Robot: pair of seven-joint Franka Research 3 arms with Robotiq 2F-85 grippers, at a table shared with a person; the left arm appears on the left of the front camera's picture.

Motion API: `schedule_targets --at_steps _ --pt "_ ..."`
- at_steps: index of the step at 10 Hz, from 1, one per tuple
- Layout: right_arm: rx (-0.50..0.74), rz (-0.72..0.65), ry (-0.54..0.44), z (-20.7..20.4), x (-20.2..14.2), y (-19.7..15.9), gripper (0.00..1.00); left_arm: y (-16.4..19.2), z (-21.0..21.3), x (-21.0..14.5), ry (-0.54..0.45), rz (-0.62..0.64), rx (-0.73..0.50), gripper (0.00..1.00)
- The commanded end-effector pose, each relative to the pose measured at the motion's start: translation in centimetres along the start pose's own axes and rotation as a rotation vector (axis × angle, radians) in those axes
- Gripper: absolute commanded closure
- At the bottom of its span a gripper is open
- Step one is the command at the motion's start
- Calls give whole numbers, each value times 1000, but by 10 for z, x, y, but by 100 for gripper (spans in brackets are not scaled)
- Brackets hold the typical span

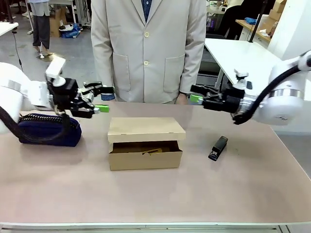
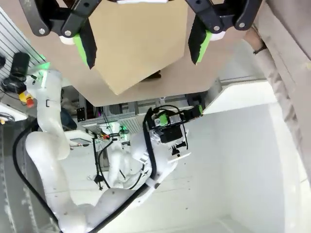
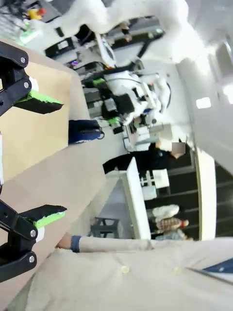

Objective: Pack the item into the box.
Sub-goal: Close the Mailer Box.

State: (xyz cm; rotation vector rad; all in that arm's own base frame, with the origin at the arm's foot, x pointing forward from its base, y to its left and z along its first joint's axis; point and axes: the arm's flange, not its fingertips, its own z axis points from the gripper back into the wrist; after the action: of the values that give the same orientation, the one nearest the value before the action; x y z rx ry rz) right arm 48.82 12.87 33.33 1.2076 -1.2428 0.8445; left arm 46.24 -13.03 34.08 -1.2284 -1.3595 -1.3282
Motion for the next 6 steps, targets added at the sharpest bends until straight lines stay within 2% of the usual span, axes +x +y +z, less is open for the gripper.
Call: schedule_targets --at_steps 1,2,3,6 --pt "-20 -58 70 -33 -6 1 0 5 -9 -13 26 70 3 0" --pt "27 -49 128 -41 -15 3 0 4 -9 -20 84 104 -13 0" --pt "74 -25 209 -47 -24 7 0 0 -9 -28 190 131 -70 0" --pt "178 22 385 -48 -37 16 0 -11 -12 -35 283 85 -149 0"
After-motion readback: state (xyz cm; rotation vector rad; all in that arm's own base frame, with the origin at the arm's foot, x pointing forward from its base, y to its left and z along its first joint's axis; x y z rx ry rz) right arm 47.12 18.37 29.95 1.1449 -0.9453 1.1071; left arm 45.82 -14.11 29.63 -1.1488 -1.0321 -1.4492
